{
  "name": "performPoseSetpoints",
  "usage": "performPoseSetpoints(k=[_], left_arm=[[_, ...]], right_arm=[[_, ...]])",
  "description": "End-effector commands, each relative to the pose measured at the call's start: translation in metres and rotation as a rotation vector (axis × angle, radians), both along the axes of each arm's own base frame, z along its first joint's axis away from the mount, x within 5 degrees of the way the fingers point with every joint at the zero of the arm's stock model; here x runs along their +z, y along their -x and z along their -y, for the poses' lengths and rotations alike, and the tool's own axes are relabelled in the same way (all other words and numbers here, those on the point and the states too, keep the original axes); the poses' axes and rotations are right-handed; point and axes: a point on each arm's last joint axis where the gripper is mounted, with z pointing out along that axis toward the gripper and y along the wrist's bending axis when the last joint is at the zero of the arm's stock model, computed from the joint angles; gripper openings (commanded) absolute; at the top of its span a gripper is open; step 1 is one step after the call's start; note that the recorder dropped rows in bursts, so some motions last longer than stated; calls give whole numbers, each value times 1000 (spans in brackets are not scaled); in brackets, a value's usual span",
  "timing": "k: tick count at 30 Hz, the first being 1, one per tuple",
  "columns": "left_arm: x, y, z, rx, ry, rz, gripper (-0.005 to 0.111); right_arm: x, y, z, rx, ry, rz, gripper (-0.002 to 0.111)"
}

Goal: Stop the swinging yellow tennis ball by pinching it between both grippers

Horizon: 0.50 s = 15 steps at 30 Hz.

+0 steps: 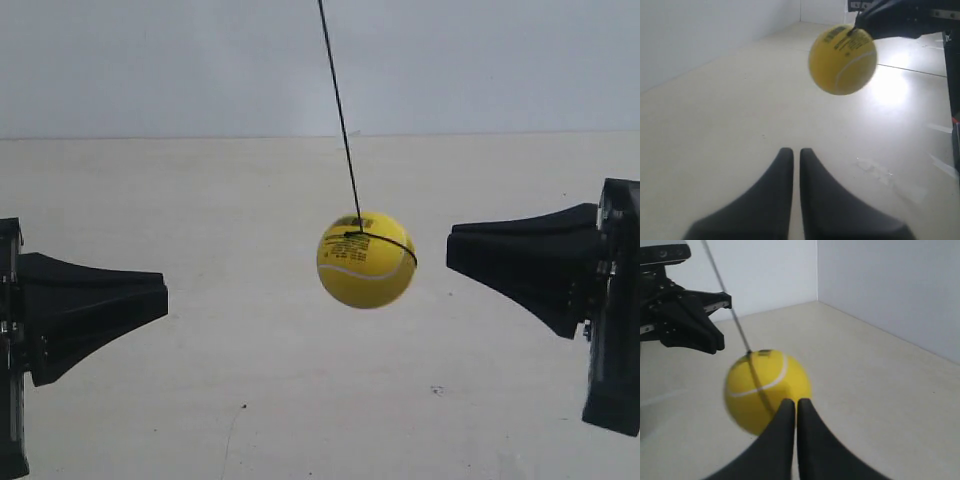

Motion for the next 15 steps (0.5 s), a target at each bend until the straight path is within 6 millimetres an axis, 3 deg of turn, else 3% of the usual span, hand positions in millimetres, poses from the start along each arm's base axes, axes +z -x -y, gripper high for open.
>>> performPoseSetpoints(k=[1,9,15], left_arm=[[3,-1,2,-7,28,8,5],[3,0,2,-19,33,9,5],[2,2,3,-48,18,12,5]], right_arm=[[-3,8,-12,82,37,21,0],[-10,10,-33,47,138,42,0],[-4,8,-37,51,150,78,0]])
